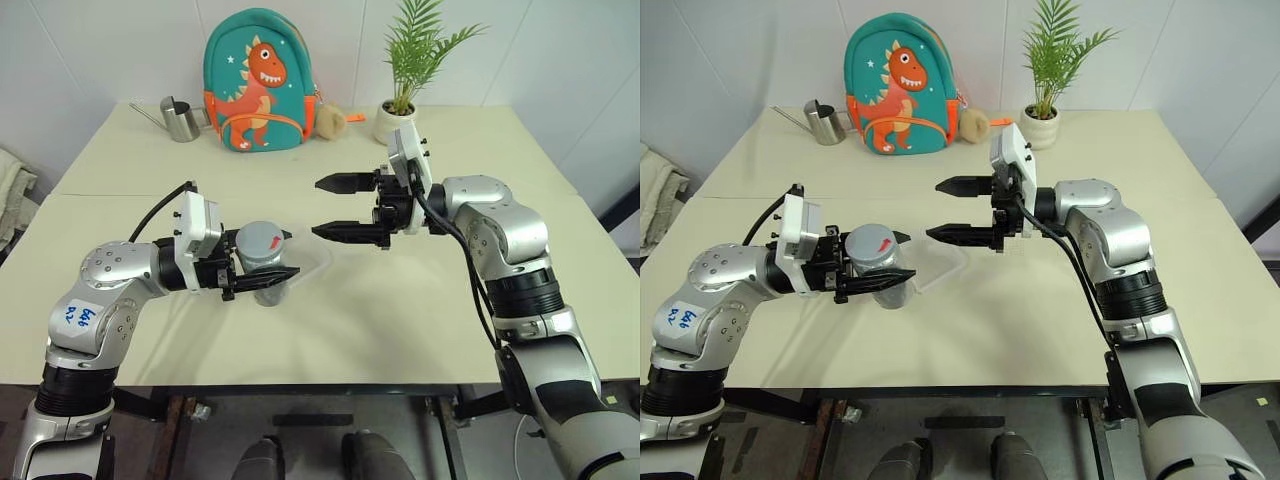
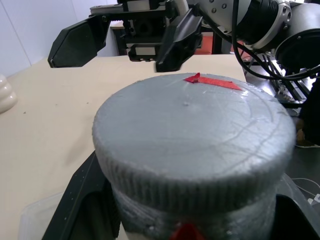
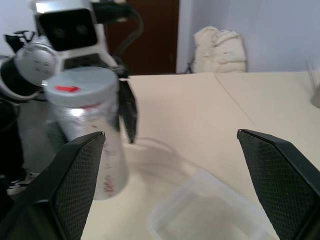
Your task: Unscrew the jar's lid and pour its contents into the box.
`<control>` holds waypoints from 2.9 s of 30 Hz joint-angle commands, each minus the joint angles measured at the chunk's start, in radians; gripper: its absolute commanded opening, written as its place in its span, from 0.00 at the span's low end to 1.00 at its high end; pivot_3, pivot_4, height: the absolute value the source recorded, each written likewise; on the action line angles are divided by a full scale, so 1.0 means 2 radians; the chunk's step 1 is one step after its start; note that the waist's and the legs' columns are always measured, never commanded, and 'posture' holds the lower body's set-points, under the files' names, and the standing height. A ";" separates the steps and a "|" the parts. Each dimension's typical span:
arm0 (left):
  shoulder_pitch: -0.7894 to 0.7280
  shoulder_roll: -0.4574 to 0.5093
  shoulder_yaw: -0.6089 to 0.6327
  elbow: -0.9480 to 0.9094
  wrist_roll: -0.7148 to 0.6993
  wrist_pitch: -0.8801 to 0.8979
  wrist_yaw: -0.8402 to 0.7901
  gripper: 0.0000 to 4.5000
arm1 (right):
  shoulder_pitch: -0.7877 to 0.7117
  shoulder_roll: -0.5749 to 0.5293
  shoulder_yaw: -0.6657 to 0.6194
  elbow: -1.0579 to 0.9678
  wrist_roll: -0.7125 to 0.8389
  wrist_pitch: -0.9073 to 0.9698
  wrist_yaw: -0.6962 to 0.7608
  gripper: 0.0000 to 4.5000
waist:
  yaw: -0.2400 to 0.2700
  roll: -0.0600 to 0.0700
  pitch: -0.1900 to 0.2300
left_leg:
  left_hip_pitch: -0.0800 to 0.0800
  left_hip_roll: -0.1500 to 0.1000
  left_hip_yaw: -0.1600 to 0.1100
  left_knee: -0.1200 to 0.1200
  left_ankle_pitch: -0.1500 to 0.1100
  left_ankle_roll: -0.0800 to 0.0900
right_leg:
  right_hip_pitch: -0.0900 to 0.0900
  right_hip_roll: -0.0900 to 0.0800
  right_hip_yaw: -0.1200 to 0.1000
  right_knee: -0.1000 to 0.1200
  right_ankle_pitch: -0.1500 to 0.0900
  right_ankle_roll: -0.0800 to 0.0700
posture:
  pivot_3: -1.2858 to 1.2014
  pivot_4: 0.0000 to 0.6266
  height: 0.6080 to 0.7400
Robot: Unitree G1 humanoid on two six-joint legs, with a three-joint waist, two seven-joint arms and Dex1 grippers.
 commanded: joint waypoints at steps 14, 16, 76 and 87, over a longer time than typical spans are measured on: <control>-0.014 -0.009 -0.008 0.009 0.011 -0.020 0.001 0.52 | -0.003 0.088 0.055 -0.107 0.022 0.052 -0.064 0.99 | 0.001 0.000 0.000 | 0.000 -0.001 -0.001 0.000 0.000 0.000 | 0.000 -0.001 0.000 0.000 0.000 0.000 | 0.52 0.24 1.00; -0.014 -0.012 -0.010 0.006 0.009 -0.017 0.002 0.52 | -0.013 0.107 0.064 -0.072 -0.004 0.029 -0.084 0.99 | 0.000 0.000 0.000 | 0.000 -0.001 -0.001 0.000 0.000 0.000 | 0.000 -0.001 0.000 0.000 0.000 0.000 | 0.52 0.24 1.00; -0.021 -0.022 -0.007 0.027 0.004 -0.034 -0.016 0.52 | -0.017 0.084 0.059 -0.069 -0.014 0.025 -0.075 0.99 | 0.000 0.000 0.000 | 0.000 -0.001 0.000 0.000 0.000 0.000 | 0.000 -0.001 0.000 0.001 0.000 0.000 | 0.52 0.24 1.00; -0.016 -0.020 -0.010 0.026 0.004 -0.034 -0.018 0.52 | -0.039 0.102 0.049 -0.033 -0.031 0.001 -0.079 0.99 | 0.000 0.000 0.000 | 0.000 -0.001 0.000 0.001 0.000 0.000 | 0.000 -0.001 0.000 0.001 0.000 0.000 | 0.52 0.24 1.00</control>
